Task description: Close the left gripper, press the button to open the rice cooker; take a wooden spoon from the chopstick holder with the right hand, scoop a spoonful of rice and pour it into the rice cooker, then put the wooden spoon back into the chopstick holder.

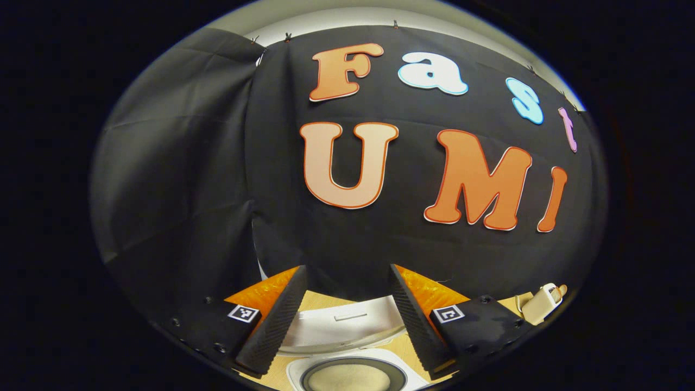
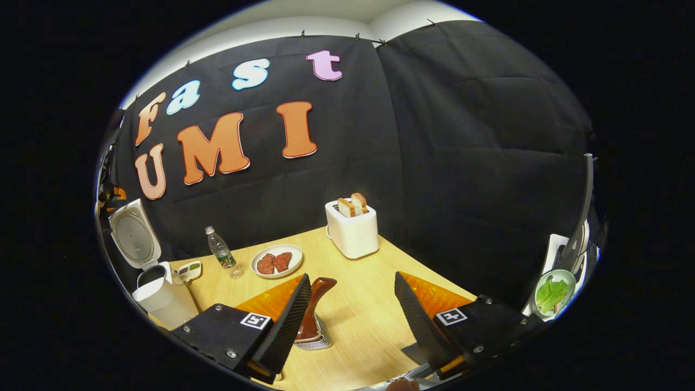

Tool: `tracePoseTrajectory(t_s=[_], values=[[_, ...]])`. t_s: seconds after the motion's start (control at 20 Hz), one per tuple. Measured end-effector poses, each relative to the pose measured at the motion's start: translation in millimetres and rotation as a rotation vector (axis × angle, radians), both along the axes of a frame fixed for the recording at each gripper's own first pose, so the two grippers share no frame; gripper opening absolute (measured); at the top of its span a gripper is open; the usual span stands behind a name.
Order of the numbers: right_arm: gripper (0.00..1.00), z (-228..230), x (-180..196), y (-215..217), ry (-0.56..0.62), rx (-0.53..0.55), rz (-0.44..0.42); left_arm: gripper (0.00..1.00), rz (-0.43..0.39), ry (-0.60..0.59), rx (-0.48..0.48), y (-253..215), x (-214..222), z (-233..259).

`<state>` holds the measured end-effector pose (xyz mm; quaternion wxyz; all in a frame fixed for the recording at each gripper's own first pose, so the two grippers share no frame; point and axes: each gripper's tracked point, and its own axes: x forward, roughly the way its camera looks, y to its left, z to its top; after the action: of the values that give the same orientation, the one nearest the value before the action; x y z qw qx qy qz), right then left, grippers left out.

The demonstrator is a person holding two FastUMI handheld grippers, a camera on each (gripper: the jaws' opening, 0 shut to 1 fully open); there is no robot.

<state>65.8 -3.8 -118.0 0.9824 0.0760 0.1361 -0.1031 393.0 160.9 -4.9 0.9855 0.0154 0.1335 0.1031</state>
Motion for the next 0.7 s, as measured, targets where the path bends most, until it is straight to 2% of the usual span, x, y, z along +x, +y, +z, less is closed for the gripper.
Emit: tracePoseTrajectory(t_s=[0.1,0.15,0.25,0.5,0.7], values=[[0.95,0.4,-1.9,6.5,0.003,0.010,0.009,1.00,-0.031,0.045,0.037,-3.0,6.2,-10.7],[0.95,-0.6,-2.2,9.7,0.007,0.014,0.014,1.00,-0.046,0.079,0.034,-7.0,5.6,-19.1],[0.95,-0.6,-3.5,16.0,0.010,0.006,0.028,1.00,-0.041,0.062,0.002,-5.3,7.6,-18.2],[0.95,19.6,-7.1,28.9,-0.022,-0.071,0.073,1.00,-0.106,0.116,-0.077,-22.1,-15.1,-29.1],[0.95,41.3,-4.7,37.8,-0.061,-0.076,0.087,1.00,-0.157,0.162,-0.107,-43.0,-53.3,-40.6]])
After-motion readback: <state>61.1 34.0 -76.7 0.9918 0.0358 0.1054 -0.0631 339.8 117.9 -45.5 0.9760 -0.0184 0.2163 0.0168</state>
